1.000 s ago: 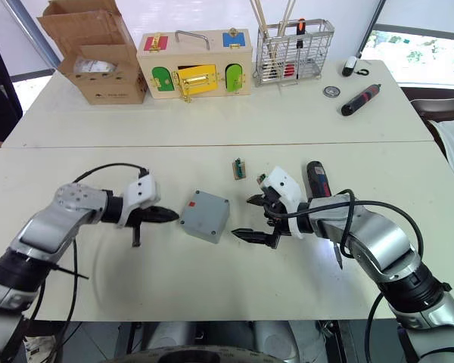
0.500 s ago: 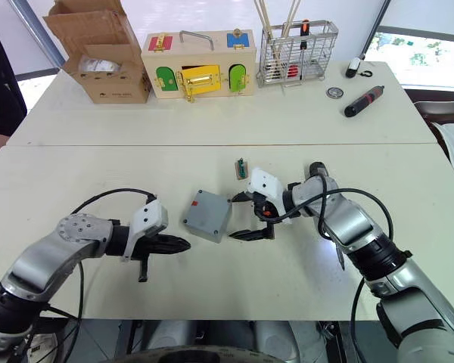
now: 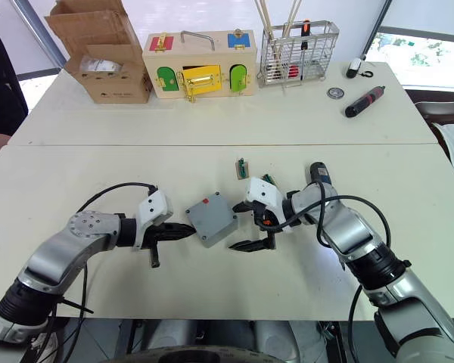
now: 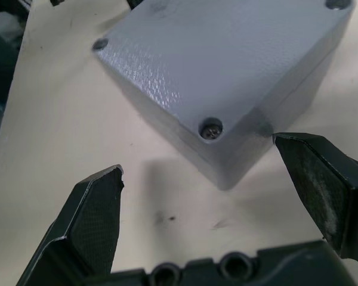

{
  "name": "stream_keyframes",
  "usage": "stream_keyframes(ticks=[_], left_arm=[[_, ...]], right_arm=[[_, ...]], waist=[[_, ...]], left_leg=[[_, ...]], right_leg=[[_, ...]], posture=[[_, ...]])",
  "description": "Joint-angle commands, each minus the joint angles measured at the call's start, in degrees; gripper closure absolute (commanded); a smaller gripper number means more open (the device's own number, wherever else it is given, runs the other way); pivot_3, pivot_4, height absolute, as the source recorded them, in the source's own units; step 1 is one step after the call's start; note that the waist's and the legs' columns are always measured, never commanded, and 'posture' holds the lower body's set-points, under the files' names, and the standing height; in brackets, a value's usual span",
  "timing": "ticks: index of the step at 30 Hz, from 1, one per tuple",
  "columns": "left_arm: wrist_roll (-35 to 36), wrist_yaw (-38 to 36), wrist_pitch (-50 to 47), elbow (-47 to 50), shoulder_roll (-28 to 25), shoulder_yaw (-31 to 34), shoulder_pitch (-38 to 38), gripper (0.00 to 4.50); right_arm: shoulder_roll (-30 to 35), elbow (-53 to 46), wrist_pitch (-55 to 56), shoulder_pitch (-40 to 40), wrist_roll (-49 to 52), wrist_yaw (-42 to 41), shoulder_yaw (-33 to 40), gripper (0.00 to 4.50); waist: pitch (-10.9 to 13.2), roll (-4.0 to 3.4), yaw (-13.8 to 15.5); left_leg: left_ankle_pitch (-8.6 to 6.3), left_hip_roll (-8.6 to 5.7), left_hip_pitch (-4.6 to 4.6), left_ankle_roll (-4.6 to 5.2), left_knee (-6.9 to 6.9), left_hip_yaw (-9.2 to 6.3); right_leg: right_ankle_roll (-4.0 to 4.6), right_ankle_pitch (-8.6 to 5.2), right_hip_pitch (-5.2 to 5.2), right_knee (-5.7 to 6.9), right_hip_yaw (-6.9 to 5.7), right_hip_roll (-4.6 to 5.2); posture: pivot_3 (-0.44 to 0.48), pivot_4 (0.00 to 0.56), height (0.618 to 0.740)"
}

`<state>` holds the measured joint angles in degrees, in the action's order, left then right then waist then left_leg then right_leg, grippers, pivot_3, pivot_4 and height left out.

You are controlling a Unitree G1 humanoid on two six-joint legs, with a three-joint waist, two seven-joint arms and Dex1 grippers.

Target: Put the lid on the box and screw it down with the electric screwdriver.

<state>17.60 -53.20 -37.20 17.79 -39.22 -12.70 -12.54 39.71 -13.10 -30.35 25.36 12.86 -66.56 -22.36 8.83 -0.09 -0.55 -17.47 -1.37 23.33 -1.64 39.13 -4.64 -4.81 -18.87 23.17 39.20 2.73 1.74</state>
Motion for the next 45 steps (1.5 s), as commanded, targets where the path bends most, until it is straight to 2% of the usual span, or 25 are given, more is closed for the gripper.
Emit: stream_keyframes(ticks=[1,10,21,24,28,31,34,39,45], left_arm=[[-2.00,1.39,2.28,-2.24,0.81,-0.04,-2.50,4.50],[-3.27,-0.43,4.23,-5.73,1.74,-0.44,-5.20,4.50],[-3.00,-4.50,4.59,-5.45,-0.70,-0.75,-3.73,4.50],[-2.58,-5.89,4.72,-5.85,-2.35,0.79,-3.87,4.50],[1.34,-7.01,2.86,-5.17,-4.14,6.00,-4.45,4.50],[8.85,-8.73,-3.63,-1.50,-5.74,11.42,-7.59,4.50],[14.75,-8.41,-9.42,2.11,-7.19,15.42,-10.41,4.50],[19.11,-8.38,-13.73,5.24,-10.24,17.03,-12.29,4.50],[18.65,-1.65,-14.31,5.35,-8.34,18.14,-12.50,4.50]], right_arm=[[-0.93,-6.50,-2.14,-1.60,1.95,0.64,-0.29,0.02],[-2.15,-11.15,-6.39,-4.16,1.65,4.21,0.65,0.02],[-1.37,-11.89,-7.78,-3.72,1.69,6.74,2.17,0.02],[2.07,-14.09,-13.29,-3.27,1.91,7.78,4.46,0.02],[4.45,-16.25,-19.91,-4.19,8.02,9.51,14.61,0.02],[1.23,-16.20,-24.68,-1.95,12.61,14.11,22.58,0.02],[-7.17,-12.99,-22.86,1.07,11.72,23.63,25.49,0.02],[-13.95,-4.61,-15.51,3.44,5.40,31.24,20.59,0.02],[-21.73,4.56,-12.01,6.55,0.38,39.12,16.53,0.02]], waist=[[0.00,0.00,0.00],[0.00,0.00,-0.11],[0.00,0.00,-0.16],[0.00,0.00,-0.10],[0.00,0.00,-0.07],[0.00,0.01,-0.15],[0.00,0.03,-0.26],[0.00,0.01,-0.46],[0.00,0.01,-0.49]], left_leg=[[0.02,0.00,-0.01,-0.03,0.00,0.00],[0.04,-0.01,-0.02,-0.07,0.00,0.00],[0.04,0.00,-0.02,-0.07,-0.01,-0.01],[0.04,-0.01,-0.02,-0.07,-0.01,-0.01],[0.04,-0.01,-0.01,-0.07,-0.01,-0.01],[0.04,0.00,0.00,-0.07,-0.04,-0.04],[0.04,0.00,0.01,-0.07,-0.04,-0.03],[0.06,-0.01,0.00,-0.11,-0.13,0.00],[0.23,-0.01,0.01,-0.41,-0.13,0.03]], right_leg=[[0.00,0.00,-0.01,0.01,0.00,0.00],[0.00,0.00,-0.01,0.04,0.00,-0.01],[0.00,0.00,0.01,0.04,0.00,-0.01],[0.00,0.00,0.01,0.04,0.00,-0.01],[0.00,0.00,0.01,0.02,0.00,0.02],[0.00,0.00,0.02,0.03,-0.01,-0.01],[0.00,0.00,0.02,0.04,-0.01,0.00],[0.00,0.00,0.09,0.05,0.01,-0.03],[0.00,0.00,0.15,0.08,0.03,-0.05]], posture=[[0.000,0.150,0.740],[0.000,0.150,0.740],[0.000,0.150,0.740],[0.000,0.150,0.740],[0.000,0.150,0.740],[0.000,0.150,0.740],[0.000,0.150,0.740],[0.000,0.150,0.740],[0.000,0.150,0.740]])
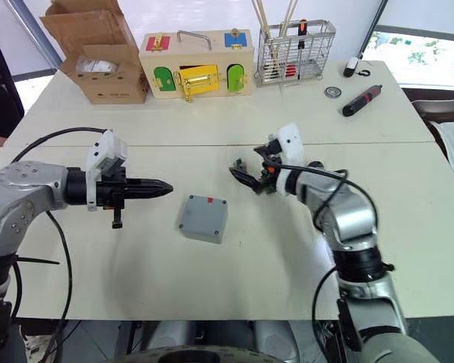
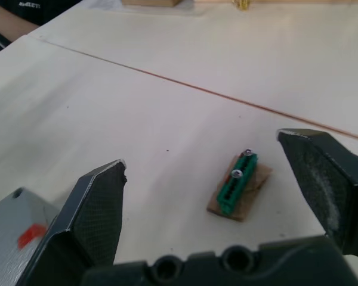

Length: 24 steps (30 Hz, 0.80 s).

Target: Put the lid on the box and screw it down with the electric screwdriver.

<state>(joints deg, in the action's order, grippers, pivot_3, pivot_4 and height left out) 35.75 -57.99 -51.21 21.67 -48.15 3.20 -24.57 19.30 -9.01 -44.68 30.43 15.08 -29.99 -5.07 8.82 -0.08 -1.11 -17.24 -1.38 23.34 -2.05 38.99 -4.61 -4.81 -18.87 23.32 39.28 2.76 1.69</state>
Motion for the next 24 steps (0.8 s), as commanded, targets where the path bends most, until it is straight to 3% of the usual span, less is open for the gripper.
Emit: stream_keyframes(ticks=[1,8,13,24], left_arm=[[0.11,4.89,-0.14,1.25,1.25,2.71,-0.29,4.50],[0.44,8.88,0.04,1.30,1.92,3.95,1.89,4.50],[-0.41,9.34,1.09,1.76,2.09,2.49,3.46,4.50],[-1.66,9.66,3.28,0.96,2.38,-0.64,3.41,4.50]], right_arm=[[-1.69,0.73,3.02,1.23,-2.59,3.09,-1.48,0.02],[-4.93,1.66,1.95,0.10,-3.87,8.40,-0.63,0.02],[-4.81,2.14,1.99,-0.79,-4.34,8.47,-1.84,1.42],[-6.55,6.87,3.07,0.24,-5.81,9.77,-2.07,1.42]], waist=[[0.00,0.00,0.13],[0.00,0.00,-0.07],[0.00,0.00,-0.01],[0.00,0.00,-0.09]], left_leg=[[0.01,0.00,0.01,-0.02,0.00,-0.01],[0.03,-0.01,0.02,-0.06,-0.03,0.00],[0.04,-0.01,0.03,-0.07,-0.02,0.01],[0.04,-0.01,0.02,-0.07,-0.03,0.02]], right_leg=[[0.00,0.00,0.01,0.01,-0.01,0.00],[0.00,0.00,0.04,0.01,0.00,0.00],[0.00,0.00,0.04,0.01,0.00,0.01],[0.00,0.00,0.04,0.01,0.01,0.00]], posture=[[0.000,0.150,0.740],[0.000,0.150,0.740],[0.000,0.150,0.740],[0.000,0.150,0.740]])
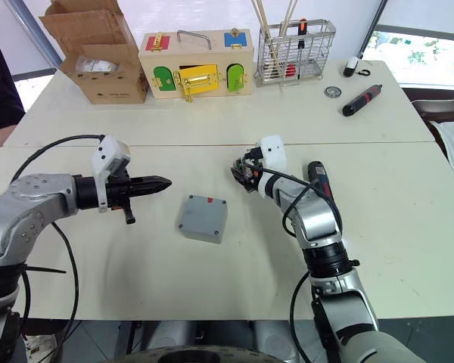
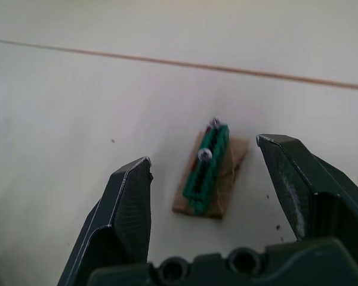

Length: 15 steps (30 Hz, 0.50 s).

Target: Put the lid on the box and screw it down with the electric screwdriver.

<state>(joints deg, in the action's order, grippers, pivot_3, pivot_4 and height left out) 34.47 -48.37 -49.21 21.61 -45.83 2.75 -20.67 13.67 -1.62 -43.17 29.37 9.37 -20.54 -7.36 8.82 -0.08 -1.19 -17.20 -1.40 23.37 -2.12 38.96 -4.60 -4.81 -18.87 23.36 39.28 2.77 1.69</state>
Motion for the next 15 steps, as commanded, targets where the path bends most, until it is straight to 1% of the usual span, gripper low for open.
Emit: stream_keyframes(ticks=[1,8,12,14,15], left_arm=[[-0.54,0.04,1.44,0.91,0.16,-0.38,-0.54,4.50],[-0.59,0.26,2.14,0.71,0.36,-0.68,0.00,4.50],[-0.95,0.33,2.63,0.51,0.41,-0.95,0.37,4.50],[-1.03,0.31,2.69,0.49,0.45,-1.06,0.44,4.50],[-1.08,0.28,2.72,0.53,0.49,-1.11,0.53,4.50]], right_arm=[[-1.13,-0.09,1.65,1.56,-0.23,0.41,0.23,1.42],[-2.06,1.54,2.62,2.36,-0.26,0.77,0.91,1.42],[-2.07,1.67,2.76,2.41,-0.33,0.89,0.90,2.40],[-2.07,1.52,2.70,2.37,-0.26,0.88,0.86,3.17],[-2.04,1.37,2.66,2.33,-0.23,0.83,0.82,3.17]], waist=[[0.00,0.00,-0.01],[0.00,0.00,-0.01],[0.00,0.00,0.00],[0.00,0.00,0.00],[0.00,0.00,0.00]], left_leg=[[0.00,0.00,0.00,0.00,0.00,0.00],[0.00,0.00,0.00,0.00,0.00,0.00],[0.00,0.00,0.00,0.00,0.00,0.00],[0.00,0.00,0.00,0.00,0.00,0.00],[0.00,0.00,0.00,0.00,0.00,0.00]], right_leg=[[0.00,0.00,0.00,0.00,0.00,0.00],[0.00,0.00,0.00,0.00,0.00,0.00],[0.00,0.00,0.00,0.00,0.00,0.00],[0.00,0.00,0.00,0.00,0.00,0.00],[0.00,0.00,0.00,0.00,0.00,0.00]], posture=[[0.000,0.150,0.740],[0.000,0.150,0.740],[0.000,0.150,0.740],[0.000,0.150,0.740],[0.000,0.150,0.740]])
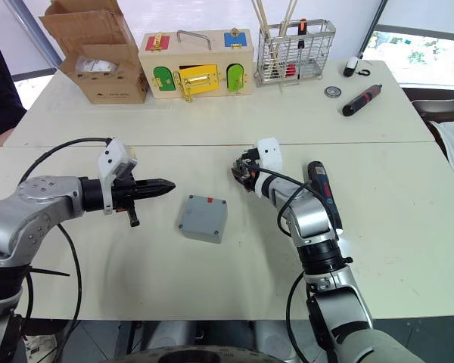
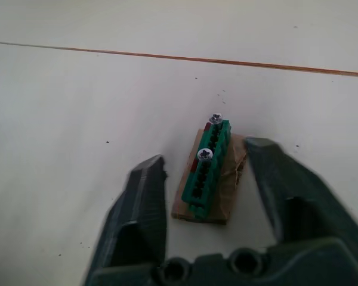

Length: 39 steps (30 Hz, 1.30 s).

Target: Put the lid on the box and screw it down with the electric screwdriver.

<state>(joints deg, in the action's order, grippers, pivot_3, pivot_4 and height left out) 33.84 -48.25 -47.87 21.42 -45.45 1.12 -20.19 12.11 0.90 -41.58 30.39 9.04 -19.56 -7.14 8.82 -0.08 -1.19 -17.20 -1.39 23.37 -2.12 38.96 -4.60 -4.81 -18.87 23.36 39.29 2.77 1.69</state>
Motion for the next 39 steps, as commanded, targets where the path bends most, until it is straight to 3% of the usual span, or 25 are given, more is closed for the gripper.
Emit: stream_keyframes(ticks=[1,13,14,16,17,39], left_arm=[[-0.53,0.12,1.42,0.68,0.16,0.45,0.09,4.50],[-1.65,-0.59,2.50,-0.07,0.54,-0.45,0.34,4.50],[-1.76,-0.67,2.59,-0.11,0.54,-0.52,0.40,4.50],[-1.98,-0.80,2.76,-0.21,0.59,-0.70,0.49,4.50],[-2.08,-0.88,2.84,-0.23,0.61,-0.77,0.56,4.50],[-2.47,-2.05,3.37,-0.92,0.86,-1.78,0.56,4.50]], right_arm=[[-0.44,-1.19,1.08,1.32,0.10,-0.20,0.56,3.17],[-0.55,-1.66,1.04,1.13,-0.14,0.28,0.45,3.17],[-0.58,-1.67,1.06,1.11,-0.17,0.37,0.48,3.59],[-0.64,-1.61,1.13,1.15,-0.20,0.53,0.55,3.97],[-0.65,-1.59,1.17,1.17,-0.21,0.60,0.57,4.47],[0.95,-10.60,-3.48,1.65,0.83,-0.37,1.42,4.47]], waist=[[0.00,0.00,0.00],[0.00,0.00,0.00],[0.00,0.00,0.00],[0.00,0.00,0.00],[0.00,0.00,-0.01],[0.00,0.00,0.04]], left_leg=[[0.00,0.00,0.00,0.00,0.00,0.00],[0.00,0.00,0.00,0.00,0.00,0.00],[0.00,0.00,0.00,0.00,0.00,0.00],[0.00,0.00,0.00,0.00,0.00,0.00],[0.00,0.00,0.00,0.00,0.00,0.00],[0.00,0.00,0.00,0.00,0.00,0.00]], right_leg=[[0.00,0.00,0.00,0.00,0.00,0.00],[0.00,0.00,0.00,0.00,0.00,0.00],[0.00,0.00,0.00,0.00,0.00,0.00],[0.00,0.00,0.00,0.00,0.00,0.00],[0.00,0.00,0.00,0.00,0.00,0.00],[0.00,0.00,0.00,0.00,0.00,0.00]], posture=[[0.000,0.150,0.740],[0.000,0.150,0.740],[0.000,0.150,0.740],[0.000,0.150,0.740],[0.000,0.150,0.740],[0.000,0.150,0.740]])
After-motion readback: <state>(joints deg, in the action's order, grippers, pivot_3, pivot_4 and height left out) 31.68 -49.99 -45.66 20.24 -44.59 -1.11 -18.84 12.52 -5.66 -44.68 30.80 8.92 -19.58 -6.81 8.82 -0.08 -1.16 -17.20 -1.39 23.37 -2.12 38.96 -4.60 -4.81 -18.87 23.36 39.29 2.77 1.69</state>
